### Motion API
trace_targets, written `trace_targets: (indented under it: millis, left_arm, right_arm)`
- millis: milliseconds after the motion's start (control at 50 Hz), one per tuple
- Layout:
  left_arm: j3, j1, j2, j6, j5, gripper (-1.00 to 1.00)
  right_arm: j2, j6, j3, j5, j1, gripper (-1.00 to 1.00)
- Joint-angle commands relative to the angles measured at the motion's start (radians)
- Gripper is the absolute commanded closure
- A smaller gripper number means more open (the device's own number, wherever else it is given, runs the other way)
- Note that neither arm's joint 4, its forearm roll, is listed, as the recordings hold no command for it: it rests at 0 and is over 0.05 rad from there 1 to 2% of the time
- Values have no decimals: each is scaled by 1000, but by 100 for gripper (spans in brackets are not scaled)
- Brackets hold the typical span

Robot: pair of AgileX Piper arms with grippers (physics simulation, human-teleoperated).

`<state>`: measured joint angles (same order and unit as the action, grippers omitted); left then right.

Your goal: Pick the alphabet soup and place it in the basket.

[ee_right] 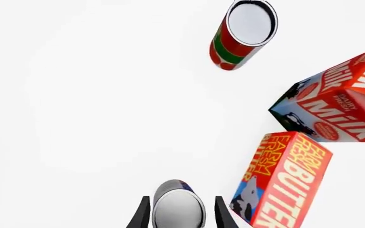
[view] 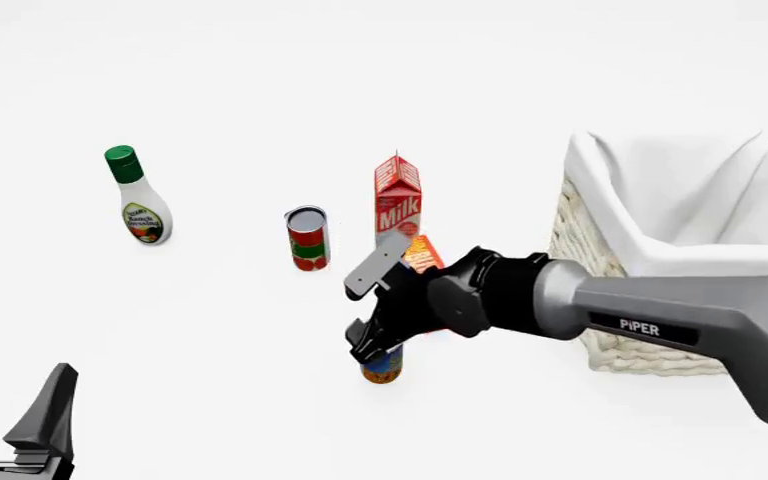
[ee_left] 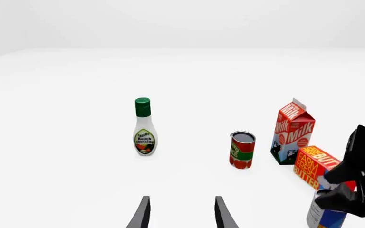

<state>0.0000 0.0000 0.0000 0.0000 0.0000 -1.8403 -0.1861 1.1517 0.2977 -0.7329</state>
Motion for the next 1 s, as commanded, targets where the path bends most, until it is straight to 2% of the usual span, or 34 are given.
trace_targets:
  millis: [20,380,1000]
  left_arm:
    - [0,0,0,0,0,-100]
    - [0,0,0,0,0,-100]
    - [0,0,0,0,0,-100]
  right_arm:
    - [-18,6,-18,-22,-3,-100]
    - [-31,-7,-44,-40,21,-100]
    - [-70,20,-47,-58,-12,-100]
